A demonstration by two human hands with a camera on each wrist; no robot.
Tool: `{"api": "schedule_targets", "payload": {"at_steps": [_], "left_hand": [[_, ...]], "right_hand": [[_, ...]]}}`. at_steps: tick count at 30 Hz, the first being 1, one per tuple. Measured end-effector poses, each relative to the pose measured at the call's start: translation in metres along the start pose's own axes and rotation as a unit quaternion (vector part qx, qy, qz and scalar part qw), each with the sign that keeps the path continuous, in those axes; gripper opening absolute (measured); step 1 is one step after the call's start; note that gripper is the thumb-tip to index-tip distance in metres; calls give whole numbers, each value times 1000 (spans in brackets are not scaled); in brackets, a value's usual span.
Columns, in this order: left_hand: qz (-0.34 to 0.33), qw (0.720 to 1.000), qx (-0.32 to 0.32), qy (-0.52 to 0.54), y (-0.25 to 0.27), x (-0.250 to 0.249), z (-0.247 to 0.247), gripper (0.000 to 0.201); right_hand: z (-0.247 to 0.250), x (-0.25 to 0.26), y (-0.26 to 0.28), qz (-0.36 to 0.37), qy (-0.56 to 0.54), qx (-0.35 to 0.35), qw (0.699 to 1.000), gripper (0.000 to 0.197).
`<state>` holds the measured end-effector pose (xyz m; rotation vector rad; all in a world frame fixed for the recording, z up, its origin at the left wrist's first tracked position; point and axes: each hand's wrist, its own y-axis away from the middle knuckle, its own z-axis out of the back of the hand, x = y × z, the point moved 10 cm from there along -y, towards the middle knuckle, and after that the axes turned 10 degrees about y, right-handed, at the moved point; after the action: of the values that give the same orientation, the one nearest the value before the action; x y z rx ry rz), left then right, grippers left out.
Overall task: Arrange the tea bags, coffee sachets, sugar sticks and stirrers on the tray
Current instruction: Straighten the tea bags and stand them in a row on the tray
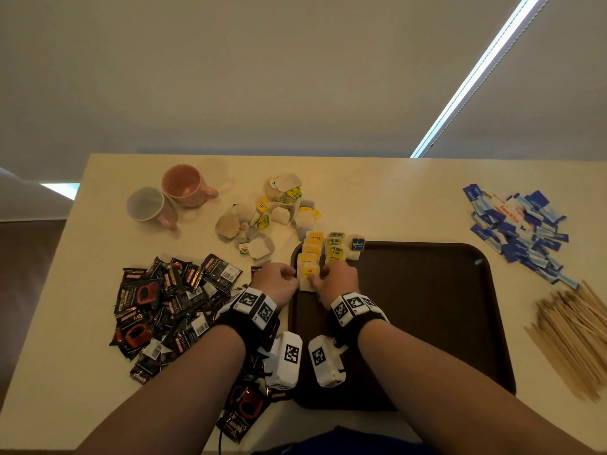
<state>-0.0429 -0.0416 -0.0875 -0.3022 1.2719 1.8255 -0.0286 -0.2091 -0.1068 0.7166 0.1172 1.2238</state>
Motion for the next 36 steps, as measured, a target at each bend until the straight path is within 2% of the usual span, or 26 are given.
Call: {"api": "schedule_targets", "payload": {"at_steps": [7, 12, 15, 17, 20, 24, 29, 36], "left_hand": [[5, 1000, 15, 22, -2, 1, -6, 36], [8, 999, -7, 41, -6, -1, -4, 37], [-2, 999, -23, 46, -8, -8, -1, 38], [2, 998, -36, 44, -8, -10, 4, 41], [11, 999, -41, 16, -11, -15, 10, 43], [26, 999, -28, -5, -14, -17, 10, 41], [25, 999, -15, 14, -15, -15, 4, 35], [10, 999, -21, 25, -18, -20, 12, 22]], "right_hand": [[-4, 7, -2, 17, -37, 2, 999, 21], [-2, -4, -3, 14, -50, -7, 999, 33], [6, -15, -2, 7, -71, -24, 997, 20], [16, -25, -2, -8, -81, -41, 996, 13], [26, -45, -8, -61, -89, -49, 993, 13], [30, -58, -16, -106, -95, -55, 988, 27], [29, -42, -23, -65, -77, -41, 994, 10], [34, -33, -27, -24, -71, -53, 996, 7]]}}
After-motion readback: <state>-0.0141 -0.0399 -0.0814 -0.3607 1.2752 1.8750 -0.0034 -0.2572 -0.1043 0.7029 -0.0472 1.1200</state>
